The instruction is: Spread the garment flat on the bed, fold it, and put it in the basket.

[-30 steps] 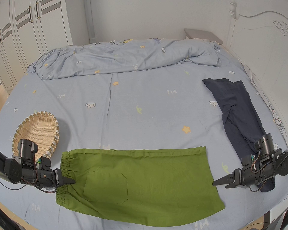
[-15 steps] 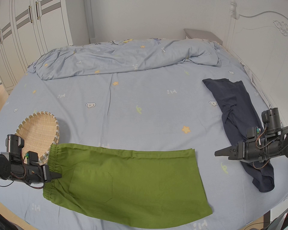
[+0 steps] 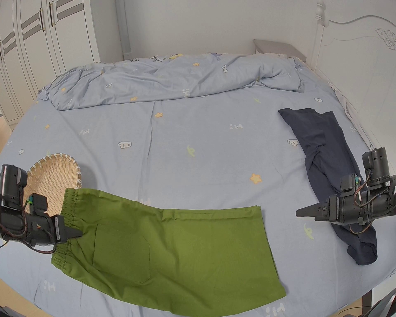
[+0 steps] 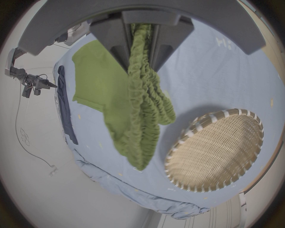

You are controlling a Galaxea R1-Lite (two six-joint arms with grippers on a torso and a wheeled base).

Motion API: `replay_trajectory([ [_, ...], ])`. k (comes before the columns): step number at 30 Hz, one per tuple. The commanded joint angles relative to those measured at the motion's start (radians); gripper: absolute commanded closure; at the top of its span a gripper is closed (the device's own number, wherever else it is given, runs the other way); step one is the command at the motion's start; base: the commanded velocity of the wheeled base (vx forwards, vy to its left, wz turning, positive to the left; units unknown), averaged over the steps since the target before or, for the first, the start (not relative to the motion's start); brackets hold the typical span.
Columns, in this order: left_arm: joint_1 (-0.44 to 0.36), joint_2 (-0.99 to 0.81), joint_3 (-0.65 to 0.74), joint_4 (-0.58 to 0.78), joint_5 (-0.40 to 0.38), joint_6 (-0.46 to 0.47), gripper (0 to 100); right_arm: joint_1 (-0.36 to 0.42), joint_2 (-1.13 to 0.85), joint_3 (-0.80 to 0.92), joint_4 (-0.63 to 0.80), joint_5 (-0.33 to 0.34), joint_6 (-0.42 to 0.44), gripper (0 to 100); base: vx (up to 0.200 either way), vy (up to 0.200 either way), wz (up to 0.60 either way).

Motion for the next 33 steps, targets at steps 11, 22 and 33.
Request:
replay_trajectory([
  [11, -0.726, 0.128, -0.466, 0.226, 0.406, -0.424, 100, -0.003, -0.076, -0.001, 0.035, -0.032, -0.005, 0, 0.0, 0.0, 0.0],
  [22, -0.91, 0.307, -0.609, 0.226, 0.452, -0.585, 100, 0.0, -0.07, 0.002, 0.032, -0.054, -0.007, 0, 0.0, 0.0, 0.0],
  [33, -0.991, 0.387, -0.644, 0.166, 0.463, -0.656, 100, 0.0, -0.067, 0.004, 0.032, -0.055, -0.007, 0, 0.0, 0.0, 0.0],
])
